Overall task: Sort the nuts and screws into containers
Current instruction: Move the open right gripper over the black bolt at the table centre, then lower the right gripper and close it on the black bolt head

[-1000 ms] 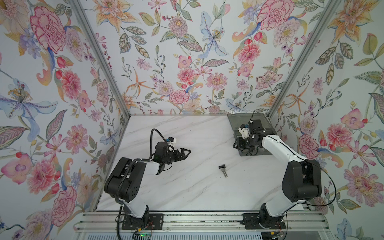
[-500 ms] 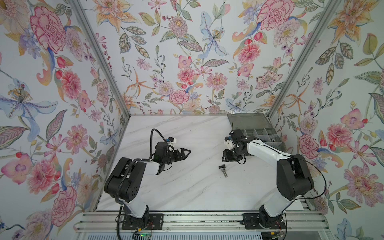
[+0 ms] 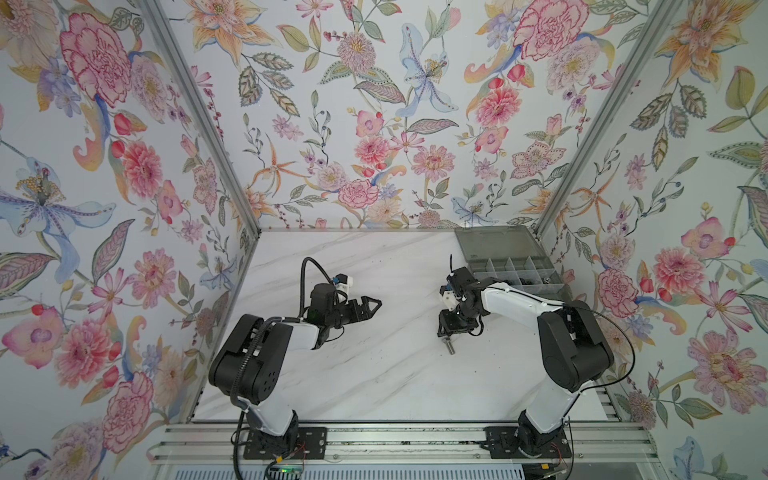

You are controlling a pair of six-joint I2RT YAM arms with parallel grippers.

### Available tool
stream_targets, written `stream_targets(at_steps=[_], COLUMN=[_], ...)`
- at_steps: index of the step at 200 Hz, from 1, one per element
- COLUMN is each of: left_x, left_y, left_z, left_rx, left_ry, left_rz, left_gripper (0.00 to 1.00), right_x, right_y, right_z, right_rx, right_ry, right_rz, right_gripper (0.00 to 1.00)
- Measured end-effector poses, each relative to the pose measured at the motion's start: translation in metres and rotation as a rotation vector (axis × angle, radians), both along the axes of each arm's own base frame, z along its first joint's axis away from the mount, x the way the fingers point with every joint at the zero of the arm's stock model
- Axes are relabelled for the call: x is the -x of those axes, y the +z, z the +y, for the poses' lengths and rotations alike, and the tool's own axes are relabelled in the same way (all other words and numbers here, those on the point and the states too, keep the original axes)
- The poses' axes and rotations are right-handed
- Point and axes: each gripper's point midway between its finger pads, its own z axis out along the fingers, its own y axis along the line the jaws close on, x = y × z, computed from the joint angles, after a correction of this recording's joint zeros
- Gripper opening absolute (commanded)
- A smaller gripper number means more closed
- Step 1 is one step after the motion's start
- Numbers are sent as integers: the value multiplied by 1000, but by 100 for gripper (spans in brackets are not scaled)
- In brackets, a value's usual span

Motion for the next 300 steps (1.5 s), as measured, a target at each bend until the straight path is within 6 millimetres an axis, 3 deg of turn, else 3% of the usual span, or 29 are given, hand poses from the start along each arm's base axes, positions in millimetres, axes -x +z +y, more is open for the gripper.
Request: stream_targets(at_steps=[176,248,300], left_x=[0,0,0], left_y=[0,-2,-2], left_z=[0,0,0], left_rx=[2,1,1], left_ry=[-2,-2,-2], left_rz=[-1,4,4], left_gripper=[99,99,99], right_x=[3,-1,-2], right_y=[-10,-11,-12], right_z=[9,21,18], right_rx=[14,56,116], right_ry=[63,181,285], right_rz=[31,22,-7], right_gripper=[48,48,49])
